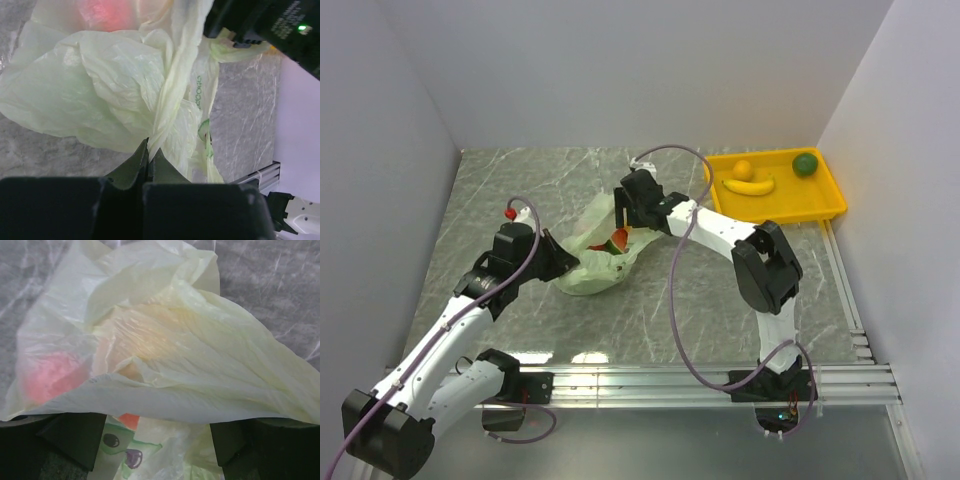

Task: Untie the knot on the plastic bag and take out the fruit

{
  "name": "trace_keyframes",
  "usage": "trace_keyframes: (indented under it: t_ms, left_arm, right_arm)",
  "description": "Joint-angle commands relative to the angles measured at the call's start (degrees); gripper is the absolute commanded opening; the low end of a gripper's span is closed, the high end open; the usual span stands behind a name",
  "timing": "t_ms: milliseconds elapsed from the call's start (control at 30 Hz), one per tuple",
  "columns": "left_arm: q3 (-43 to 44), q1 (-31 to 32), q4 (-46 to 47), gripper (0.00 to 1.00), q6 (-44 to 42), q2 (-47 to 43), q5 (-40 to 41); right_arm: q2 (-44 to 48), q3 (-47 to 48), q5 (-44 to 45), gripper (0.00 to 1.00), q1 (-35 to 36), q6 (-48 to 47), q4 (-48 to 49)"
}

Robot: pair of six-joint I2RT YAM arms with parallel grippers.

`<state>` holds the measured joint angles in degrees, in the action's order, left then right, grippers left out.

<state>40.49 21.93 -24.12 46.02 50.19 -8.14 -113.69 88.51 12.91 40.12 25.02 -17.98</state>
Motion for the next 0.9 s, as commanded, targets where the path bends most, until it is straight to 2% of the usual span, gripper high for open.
trace_keyframes:
  t_ms: [0,133,233,467,500,533,633,733,800,833,867]
  left_arm:
    - [-0.24,-0.14,2.32,0.0,-1.55,-0.19,-2.32]
    - [-0.32,-0.14,2.59,0.0,-2.07,0.52,-2.23]
    - [-0.24,-0.14,1.8,0.0,-1.73,0.43,-0.22]
    - [-0.94,-0.14,0.56,0.0,-1.28,-0.8,5.24]
    - [-0.85,-0.14,0.3,0.01,-1.81,-0.71,5.42]
    - [-0.85,-0.14,0.21,0.0,-2.25,-0.63,5.42]
    - [-0.94,-0.14,0.39,0.01,-5.23,-1.24,4.37]
    - [-1.99,-0.14,-0.13,0.01,-6.73,-3.34,3.48]
    - [-3.48,-0.14,-0.93,0.0,-5.6,-3.96,2.61]
    - [-4.01,-0.14,-1.1,0.02,-5.42,-3.96,1.56]
    - [-4.45,-0.14,-0.93,0.12,-5.33,-4.05,0.51]
  right_arm:
    - [-2.23,3.42,3.44,0.82,-0.39,-1.19,-1.71]
    - [-3.82,4.21,2.56,0.82,-0.39,-2.08,-1.27]
    - [-4.0,3.69,4.93,0.81,-0.83,-0.85,-4.68]
    - [4.52,-10.19,6.96,0.75,-2.5,-1.11,-7.33]
    - [5.4,-11.68,7.48,0.71,-2.5,-1.02,-9.25]
    - [7.41,-12.48,8.88,0.52,-2.5,-0.85,-10.05]
    - [11.54,-15.64,10.21,0.17,-2.41,-0.41,-10.76]
    - [14.71,-15.74,9.86,0.03,-2.41,-0.67,-12.25]
    - [16.47,-15.82,6.88,0.0,-2.5,-0.84,-12.52]
    - [18.57,-16.17,4.87,0.0,-2.41,-1.98,-11.22]
    - [19.55,-16.26,3.72,0.0,-2.33,-2.25,-10.77]
